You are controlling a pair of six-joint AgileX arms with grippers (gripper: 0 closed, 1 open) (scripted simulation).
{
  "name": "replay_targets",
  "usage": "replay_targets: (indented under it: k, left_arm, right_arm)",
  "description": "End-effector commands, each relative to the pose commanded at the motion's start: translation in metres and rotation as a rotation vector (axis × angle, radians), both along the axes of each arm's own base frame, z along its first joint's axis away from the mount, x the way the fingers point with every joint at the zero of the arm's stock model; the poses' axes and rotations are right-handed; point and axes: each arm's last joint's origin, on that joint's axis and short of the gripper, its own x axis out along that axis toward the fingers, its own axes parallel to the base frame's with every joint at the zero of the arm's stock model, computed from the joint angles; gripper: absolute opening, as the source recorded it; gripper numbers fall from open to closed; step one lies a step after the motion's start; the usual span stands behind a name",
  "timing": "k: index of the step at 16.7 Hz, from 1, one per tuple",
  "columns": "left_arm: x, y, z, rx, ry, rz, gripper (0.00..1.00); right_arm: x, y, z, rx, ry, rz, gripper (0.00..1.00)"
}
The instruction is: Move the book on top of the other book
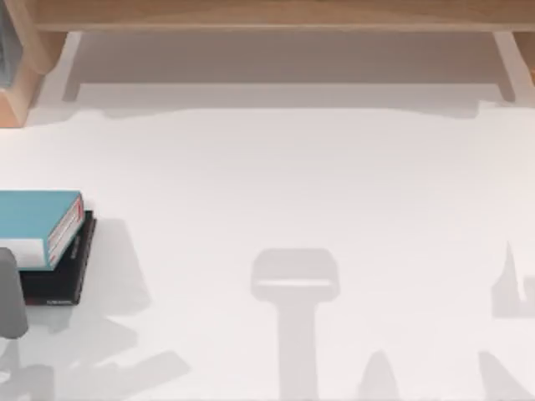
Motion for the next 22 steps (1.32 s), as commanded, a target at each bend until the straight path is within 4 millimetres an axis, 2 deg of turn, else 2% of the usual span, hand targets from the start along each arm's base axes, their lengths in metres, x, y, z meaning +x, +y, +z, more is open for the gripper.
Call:
replay_targets:
  k: [3,16,22]
  left_arm:
    - [0.0,0.0,0.0,0.0,0.0,0.0,0.0]
    - [0.0,0.0,0.0,0.0,0.0,0.0,0.98]
    - [0.0,0.0,0.0,0.0,0.0,0.0,1.0]
  right_arm:
    - [0.0,0.0,0.0,0.0,0.0,0.0,1.0]
    - [0.0,0.0,0.0,0.0,0.0,0.0,1.0]
    - [0.0,0.0,0.0,0.0,0.0,0.0,1.0]
